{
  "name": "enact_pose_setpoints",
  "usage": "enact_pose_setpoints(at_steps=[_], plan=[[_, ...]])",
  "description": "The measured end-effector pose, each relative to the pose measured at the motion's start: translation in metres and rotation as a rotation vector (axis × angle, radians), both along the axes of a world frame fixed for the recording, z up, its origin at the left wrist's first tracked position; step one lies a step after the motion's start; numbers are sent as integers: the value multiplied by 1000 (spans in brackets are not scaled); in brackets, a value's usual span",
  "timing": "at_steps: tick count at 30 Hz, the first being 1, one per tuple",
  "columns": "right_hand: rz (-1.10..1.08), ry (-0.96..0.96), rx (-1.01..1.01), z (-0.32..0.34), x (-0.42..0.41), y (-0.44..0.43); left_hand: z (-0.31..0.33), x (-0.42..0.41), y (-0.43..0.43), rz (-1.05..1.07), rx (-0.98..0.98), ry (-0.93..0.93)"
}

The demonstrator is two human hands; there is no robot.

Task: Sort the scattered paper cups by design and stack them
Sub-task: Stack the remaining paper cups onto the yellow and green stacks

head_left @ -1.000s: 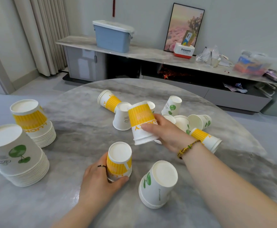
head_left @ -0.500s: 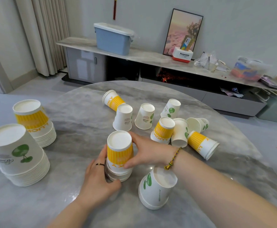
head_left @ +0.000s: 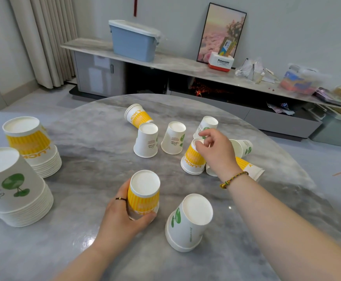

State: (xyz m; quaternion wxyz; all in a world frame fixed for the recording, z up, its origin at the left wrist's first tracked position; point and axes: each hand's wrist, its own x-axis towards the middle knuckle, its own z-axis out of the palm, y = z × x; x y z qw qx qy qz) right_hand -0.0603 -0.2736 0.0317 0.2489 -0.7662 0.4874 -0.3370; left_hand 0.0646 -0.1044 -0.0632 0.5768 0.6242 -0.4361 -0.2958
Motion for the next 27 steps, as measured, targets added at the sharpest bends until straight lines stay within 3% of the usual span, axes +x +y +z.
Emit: enact_pose_setpoints(at_steps=[4, 9, 14, 17, 22, 25, 27], plan=[[-11, 275, -64, -25, -10, -9, -4, 2, 0, -2, 60, -39], [39, 390, -5, -40, -5, -24, -9, 5, -2, -10, 130, -127], [-19, 481, -94, -36, 5, -30, -12, 7, -3, -8, 156, -143], [-4, 355, -43, -30, 2, -24, -12, 8, -3, -11, 154, -158], [64, -172, 128, 1, -7, -2, -12, 7, -2, -1, 149, -146], [245, -425, 234, 27, -6, 24, -12, 5, -1, 8, 134, -166], [433, -429, 289, 41, -2, 43, -12, 4, -1, 14, 131, -195]])
